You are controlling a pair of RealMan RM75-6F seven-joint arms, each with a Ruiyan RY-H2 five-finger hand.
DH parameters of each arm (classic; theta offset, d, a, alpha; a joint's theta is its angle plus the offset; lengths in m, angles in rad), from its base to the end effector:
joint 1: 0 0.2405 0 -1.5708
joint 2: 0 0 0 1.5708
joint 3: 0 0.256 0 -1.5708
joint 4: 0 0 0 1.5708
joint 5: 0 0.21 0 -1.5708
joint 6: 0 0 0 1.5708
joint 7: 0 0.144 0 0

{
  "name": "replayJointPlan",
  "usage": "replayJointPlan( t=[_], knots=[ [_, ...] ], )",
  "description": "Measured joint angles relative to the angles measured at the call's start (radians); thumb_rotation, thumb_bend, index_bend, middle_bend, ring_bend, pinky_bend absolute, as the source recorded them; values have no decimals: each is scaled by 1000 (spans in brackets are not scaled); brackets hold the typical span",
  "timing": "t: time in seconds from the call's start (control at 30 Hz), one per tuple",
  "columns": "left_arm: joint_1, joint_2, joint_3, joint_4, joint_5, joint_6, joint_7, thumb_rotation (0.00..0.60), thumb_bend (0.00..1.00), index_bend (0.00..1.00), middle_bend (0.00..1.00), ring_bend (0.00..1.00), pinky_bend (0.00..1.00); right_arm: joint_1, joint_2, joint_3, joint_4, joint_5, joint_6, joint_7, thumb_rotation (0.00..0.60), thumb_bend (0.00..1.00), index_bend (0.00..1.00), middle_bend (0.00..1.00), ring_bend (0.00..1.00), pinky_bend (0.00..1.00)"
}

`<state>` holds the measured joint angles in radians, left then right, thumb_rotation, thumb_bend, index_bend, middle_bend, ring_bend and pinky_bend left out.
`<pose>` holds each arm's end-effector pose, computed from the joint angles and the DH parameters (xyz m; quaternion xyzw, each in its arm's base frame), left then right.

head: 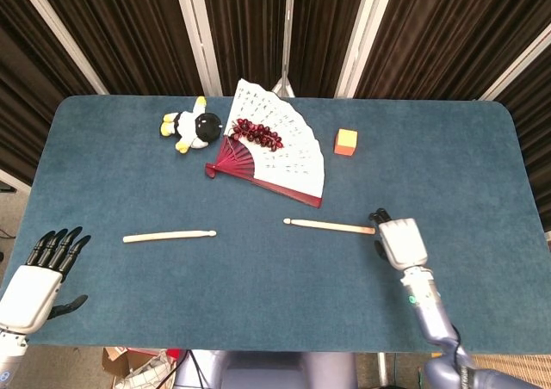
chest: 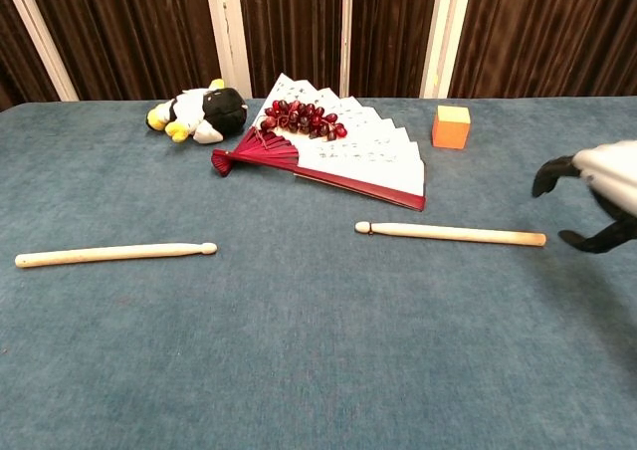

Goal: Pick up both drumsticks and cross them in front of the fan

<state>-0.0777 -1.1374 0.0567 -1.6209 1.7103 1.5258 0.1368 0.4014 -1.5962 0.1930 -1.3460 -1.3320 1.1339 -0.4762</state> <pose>-0.2870 0.1528 0.1327 -0.6827 -0.3259 -0.3761 0.5351 -0.2456 -0.2930 0.0036 0.7038 -0.3210 0.3150 0.5499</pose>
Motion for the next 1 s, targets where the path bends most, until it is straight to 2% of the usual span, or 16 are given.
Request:
replayJointPlan(
  t=[0.37,0.53,1.0],
  knots=[
    [-4,3,-1,1,-6,-6,-18,600,48,0,0,0,26,51,-125,13,128,66,-42,-35,600,381,388,335,741,795],
    [-6,3,-2,-1,-11,-11,-22,600,48,0,0,0,26,72,-159,26,162,78,-46,-31,600,381,428,364,741,795],
    [-10,3,-5,0,-16,-15,-31,600,48,0,0,0,26,112,-227,37,238,100,-40,-8,600,380,428,368,741,795]
  ],
)
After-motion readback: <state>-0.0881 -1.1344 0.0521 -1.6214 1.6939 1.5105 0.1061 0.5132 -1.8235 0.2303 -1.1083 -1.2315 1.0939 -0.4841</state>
